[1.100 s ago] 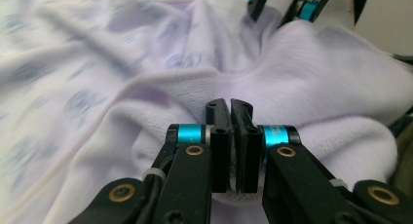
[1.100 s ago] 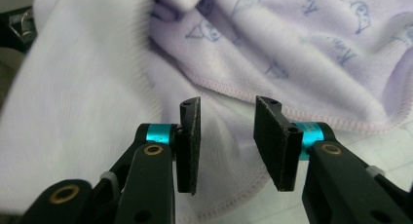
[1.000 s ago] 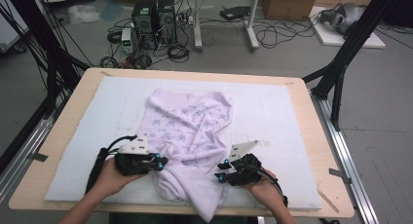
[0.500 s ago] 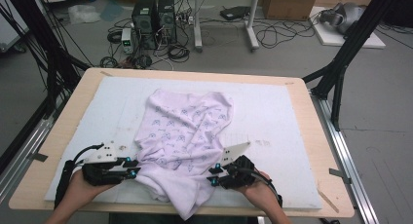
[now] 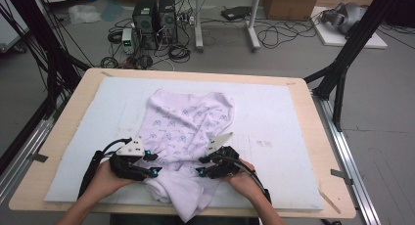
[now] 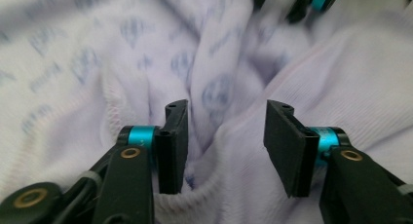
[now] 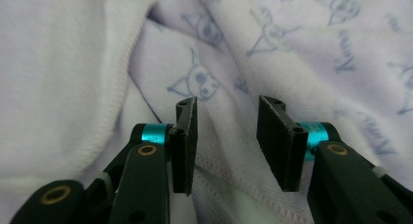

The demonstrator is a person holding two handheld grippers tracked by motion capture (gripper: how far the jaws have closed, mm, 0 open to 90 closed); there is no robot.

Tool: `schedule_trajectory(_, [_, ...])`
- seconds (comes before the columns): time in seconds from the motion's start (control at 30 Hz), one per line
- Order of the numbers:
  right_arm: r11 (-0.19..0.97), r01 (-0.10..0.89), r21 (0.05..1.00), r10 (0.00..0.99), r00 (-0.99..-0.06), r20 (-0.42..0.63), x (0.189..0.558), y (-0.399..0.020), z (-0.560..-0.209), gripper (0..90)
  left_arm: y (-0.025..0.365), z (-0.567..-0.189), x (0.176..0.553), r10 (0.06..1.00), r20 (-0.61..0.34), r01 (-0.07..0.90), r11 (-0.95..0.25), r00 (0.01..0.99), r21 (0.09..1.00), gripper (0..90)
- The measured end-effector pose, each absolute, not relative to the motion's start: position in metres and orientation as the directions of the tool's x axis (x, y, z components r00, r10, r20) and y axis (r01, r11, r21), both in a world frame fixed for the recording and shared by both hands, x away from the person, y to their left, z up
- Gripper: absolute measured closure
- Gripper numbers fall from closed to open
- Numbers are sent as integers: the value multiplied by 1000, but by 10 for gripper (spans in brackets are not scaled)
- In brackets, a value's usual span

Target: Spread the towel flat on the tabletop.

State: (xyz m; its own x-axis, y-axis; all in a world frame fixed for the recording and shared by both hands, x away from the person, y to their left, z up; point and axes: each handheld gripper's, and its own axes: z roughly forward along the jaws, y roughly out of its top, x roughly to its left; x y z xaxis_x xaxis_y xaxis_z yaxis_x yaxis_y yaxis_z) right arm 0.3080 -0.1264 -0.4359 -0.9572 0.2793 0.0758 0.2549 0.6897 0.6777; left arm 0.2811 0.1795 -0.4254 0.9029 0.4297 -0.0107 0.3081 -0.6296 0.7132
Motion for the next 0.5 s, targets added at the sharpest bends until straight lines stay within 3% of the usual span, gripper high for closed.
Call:
schedule_trajectory(0.07, [690, 236, 685, 279, -959, 49, 307, -124, -439, 662, 182, -433, 282, 436, -32, 321, -609, 899, 725, 627])
schedule_trajectory(0.17, [691, 242, 681, 284, -958, 52, 308, -125, -439, 853, 185, -432, 284, 431, -35, 321, -611, 901, 723, 803])
schedule_trajectory(0.3, [701, 236, 673, 287, -957, 37, 308, -131, -434, 884, 191, -424, 284, 419, -47, 313, -594, 907, 741, 844])
schedule_trajectory(0.5, [640, 258, 724, 353, -935, 20, 305, -172, -405, 887, 206, -403, 278, 434, -44, 289, -518, 900, 805, 864])
